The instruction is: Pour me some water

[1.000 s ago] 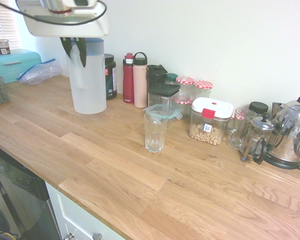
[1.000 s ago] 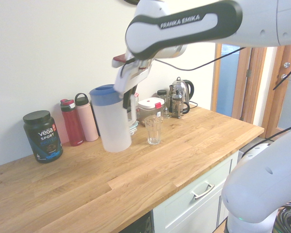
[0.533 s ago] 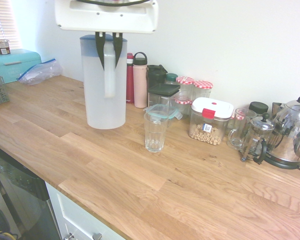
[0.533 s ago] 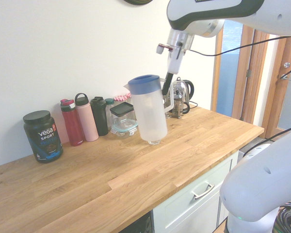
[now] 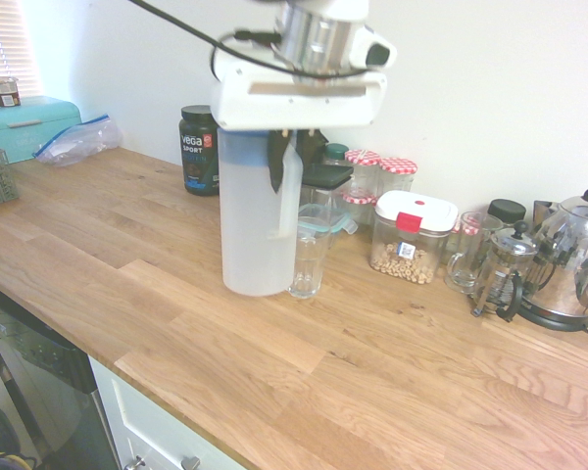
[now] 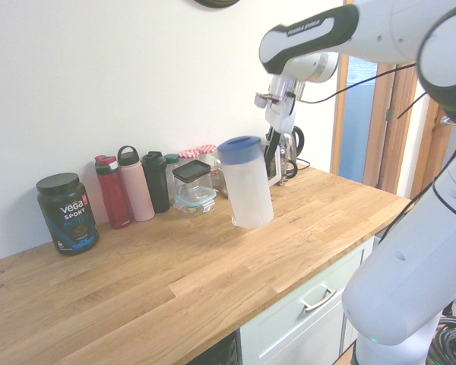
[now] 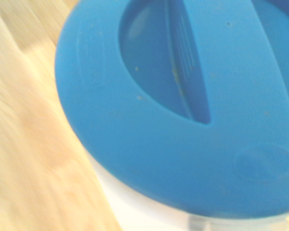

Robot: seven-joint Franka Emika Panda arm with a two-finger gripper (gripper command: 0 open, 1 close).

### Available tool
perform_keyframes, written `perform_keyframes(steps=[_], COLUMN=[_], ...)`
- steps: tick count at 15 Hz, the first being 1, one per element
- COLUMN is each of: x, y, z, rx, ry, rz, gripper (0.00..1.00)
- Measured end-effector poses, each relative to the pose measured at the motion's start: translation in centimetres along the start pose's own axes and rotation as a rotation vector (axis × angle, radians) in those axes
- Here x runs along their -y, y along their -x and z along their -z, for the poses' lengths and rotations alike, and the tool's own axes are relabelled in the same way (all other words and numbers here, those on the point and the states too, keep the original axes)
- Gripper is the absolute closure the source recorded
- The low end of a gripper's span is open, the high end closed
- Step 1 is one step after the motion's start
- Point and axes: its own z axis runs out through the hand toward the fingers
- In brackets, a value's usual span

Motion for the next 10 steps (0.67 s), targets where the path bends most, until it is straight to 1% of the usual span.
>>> perform_keyframes(steps=[3,7,10], x=[-2.3,-3.3,-4.8], y=[0.2,0.7,1.8], z=[0.0,1.2,4.0], rx=[-0.006,-0.017,-0.022], ry=[0.009,0.028,0.065], rz=[-0.006,0.018,0.017], gripper=[1.00,1.00,1.00])
